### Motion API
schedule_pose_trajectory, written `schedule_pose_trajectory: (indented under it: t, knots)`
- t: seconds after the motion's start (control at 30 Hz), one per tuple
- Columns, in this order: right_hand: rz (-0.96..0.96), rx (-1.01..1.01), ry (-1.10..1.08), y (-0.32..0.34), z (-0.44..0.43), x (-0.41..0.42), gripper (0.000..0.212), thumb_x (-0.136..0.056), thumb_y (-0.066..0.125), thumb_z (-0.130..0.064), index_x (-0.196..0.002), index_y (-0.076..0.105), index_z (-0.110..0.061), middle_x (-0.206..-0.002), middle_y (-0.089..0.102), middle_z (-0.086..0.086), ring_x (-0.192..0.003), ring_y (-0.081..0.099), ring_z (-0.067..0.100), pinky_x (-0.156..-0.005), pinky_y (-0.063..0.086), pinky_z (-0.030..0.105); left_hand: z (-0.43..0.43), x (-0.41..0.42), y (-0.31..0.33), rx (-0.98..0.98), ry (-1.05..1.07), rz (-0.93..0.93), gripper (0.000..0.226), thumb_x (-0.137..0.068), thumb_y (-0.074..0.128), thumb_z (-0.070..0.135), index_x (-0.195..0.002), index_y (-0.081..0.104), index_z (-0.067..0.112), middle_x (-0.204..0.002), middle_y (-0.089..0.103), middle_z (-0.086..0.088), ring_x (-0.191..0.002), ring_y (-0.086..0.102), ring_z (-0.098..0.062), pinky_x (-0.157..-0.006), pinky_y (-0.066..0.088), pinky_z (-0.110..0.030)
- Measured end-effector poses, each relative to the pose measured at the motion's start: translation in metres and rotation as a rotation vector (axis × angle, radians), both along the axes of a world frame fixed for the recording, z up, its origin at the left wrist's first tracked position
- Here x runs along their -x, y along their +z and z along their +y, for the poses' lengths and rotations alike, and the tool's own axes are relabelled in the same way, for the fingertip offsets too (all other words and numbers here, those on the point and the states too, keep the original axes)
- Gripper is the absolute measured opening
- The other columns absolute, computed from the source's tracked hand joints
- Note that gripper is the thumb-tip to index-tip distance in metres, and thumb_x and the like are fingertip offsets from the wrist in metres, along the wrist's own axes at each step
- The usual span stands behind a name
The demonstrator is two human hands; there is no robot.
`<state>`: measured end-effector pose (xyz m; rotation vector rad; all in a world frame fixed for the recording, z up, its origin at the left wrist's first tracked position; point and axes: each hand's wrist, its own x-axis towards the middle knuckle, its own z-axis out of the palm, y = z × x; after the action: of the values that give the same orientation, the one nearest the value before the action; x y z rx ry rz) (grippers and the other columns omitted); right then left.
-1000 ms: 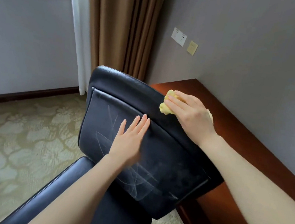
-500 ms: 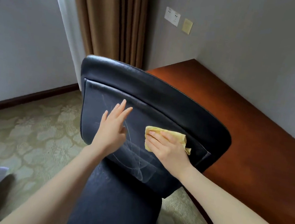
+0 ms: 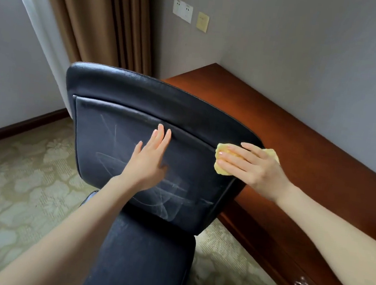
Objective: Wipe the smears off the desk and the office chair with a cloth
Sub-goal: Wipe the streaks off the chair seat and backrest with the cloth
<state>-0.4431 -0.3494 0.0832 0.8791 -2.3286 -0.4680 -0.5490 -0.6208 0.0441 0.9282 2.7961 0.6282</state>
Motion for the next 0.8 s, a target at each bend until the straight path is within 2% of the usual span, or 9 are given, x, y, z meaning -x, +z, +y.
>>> schedule_pose_trajectory:
  t: [0.2,0.37,0.63,0.8]
  knots:
    - [0.199,0.237,-0.067,0.030,-0.035,0.053,0.033,-0.082,0.063,0.012,-0.108,0.072,-0.007,-0.113,0.069,0.008,-0.107,0.065,0.026,-0.090,0.053,0.040,-0.002,0.002,0.005,0.096,-0.030,0.015,0.084,-0.092,0.053,0.021,-0.152,-0.006,0.020,-0.159,-0.017,-0.002,-0.147,-0.004,-0.019,-0.115,0.013,-0.048]
    - [0.177,0.353,-0.119,0.039,-0.065,0.091,0.036,-0.076,0.067,0.011,-0.107,0.072,-0.007,-0.110,0.070,0.007,-0.105,0.066,0.023,-0.087,0.054,0.037,-0.006,0.003,0.005,0.146,-0.040,0.009,0.088,-0.092,0.053,0.021,-0.151,-0.012,0.023,-0.159,-0.019,0.000,-0.147,-0.006,-0.017,-0.116,0.012,-0.044]
    - [0.214,0.325,-0.234,-0.026,-0.046,0.029,0.035,-0.087,0.059,0.011,-0.117,0.067,-0.006,-0.122,0.064,0.008,-0.115,0.060,0.019,-0.098,0.048,0.034,0.005,-0.004,0.005,0.188,0.044,0.037,0.087,-0.093,0.051,0.024,-0.150,-0.015,0.024,-0.158,-0.022,0.002,-0.147,-0.009,-0.015,-0.116,0.004,-0.051]
    - [0.242,0.527,-0.391,-0.074,-0.047,-0.015,0.034,-0.087,0.057,0.010,-0.115,0.068,-0.007,-0.121,0.064,0.006,-0.115,0.060,0.020,-0.101,0.043,0.036,0.004,-0.002,0.005,0.199,0.059,0.047,0.087,-0.094,0.050,0.025,-0.150,-0.017,0.024,-0.157,-0.023,0.001,-0.147,-0.010,-0.016,-0.116,0.005,-0.051]
